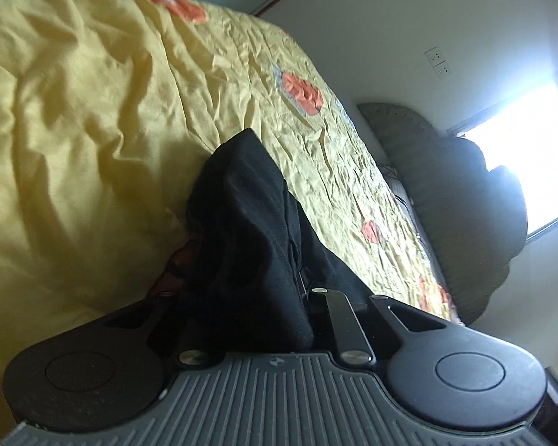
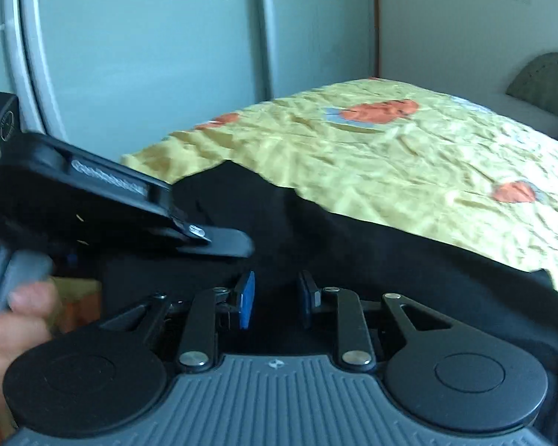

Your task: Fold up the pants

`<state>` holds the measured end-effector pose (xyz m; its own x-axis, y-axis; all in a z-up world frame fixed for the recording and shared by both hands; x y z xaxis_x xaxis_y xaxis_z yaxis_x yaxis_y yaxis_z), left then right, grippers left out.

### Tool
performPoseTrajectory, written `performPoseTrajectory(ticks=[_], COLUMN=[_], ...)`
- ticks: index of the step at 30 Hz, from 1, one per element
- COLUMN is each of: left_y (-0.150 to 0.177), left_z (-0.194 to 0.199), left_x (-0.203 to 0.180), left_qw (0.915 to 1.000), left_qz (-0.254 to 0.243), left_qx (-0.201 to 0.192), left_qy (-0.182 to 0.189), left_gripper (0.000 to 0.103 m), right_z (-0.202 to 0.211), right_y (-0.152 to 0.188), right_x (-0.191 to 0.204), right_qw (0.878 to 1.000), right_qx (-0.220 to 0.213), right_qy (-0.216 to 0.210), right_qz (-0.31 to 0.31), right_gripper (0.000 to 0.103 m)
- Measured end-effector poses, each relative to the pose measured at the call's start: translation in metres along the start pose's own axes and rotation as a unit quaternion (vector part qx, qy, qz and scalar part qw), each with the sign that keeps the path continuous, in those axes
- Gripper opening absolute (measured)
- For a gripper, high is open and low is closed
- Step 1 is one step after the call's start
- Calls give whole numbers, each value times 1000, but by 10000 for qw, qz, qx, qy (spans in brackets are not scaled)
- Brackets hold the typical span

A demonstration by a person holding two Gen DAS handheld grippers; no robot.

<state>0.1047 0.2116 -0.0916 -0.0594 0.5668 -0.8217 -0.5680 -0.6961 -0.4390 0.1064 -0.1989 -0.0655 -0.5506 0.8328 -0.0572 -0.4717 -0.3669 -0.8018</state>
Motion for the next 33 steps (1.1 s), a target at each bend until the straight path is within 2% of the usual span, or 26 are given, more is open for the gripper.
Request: performPoseTrajectory(ticks=[3, 5, 8, 11, 19, 24, 33], left_y=[0, 0, 0, 4, 19, 35, 69], left_z=[-4, -4, -4, 0, 5, 1, -19], left_x=[1, 0, -24, -54, -110, -145, -193], left_qw=[9997, 9998, 9965, 9886, 9782, 9710, 9584], left_qz=[-191, -152, -759, -1418, -2036, -2371, -2852], left_qx=[-24, 6, 37, -52, -192, -186, 60], left_qy=[-129, -160, -345, -500, -376, -246, 40], left_gripper=[15, 14, 14, 15, 19, 24, 24], right_z=[6, -6, -6, 5, 49, 80, 122], right_y=[5, 4, -1, -5, -9, -7, 10], right_x=[5, 6, -4, -8, -34, -49, -97], right_qw=[9996, 9998, 9997, 9986, 9892, 9855, 9752], right_qx=[-78, -27, -53, -186, -697, -1051, -1357], right_qy=[129, 90, -144, -249, -463, -352, -153], right_qz=[242, 202, -198, -435, -1206, -1286, -1740], right_gripper=[25, 24, 25, 25, 25, 25, 25])
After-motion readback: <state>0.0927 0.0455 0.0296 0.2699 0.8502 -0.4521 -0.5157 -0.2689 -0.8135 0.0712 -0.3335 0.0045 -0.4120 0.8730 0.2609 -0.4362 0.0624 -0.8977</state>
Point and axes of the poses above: each gripper's, at about its wrist camera, not at the fingertips, and z roughly against the way its jaws point, x to its left, y to its underside, the point moved 7 cm from there along -z, roughly the way its jaws point, and after that the axes turned 12 degrees about y, right-handed, at the moved point
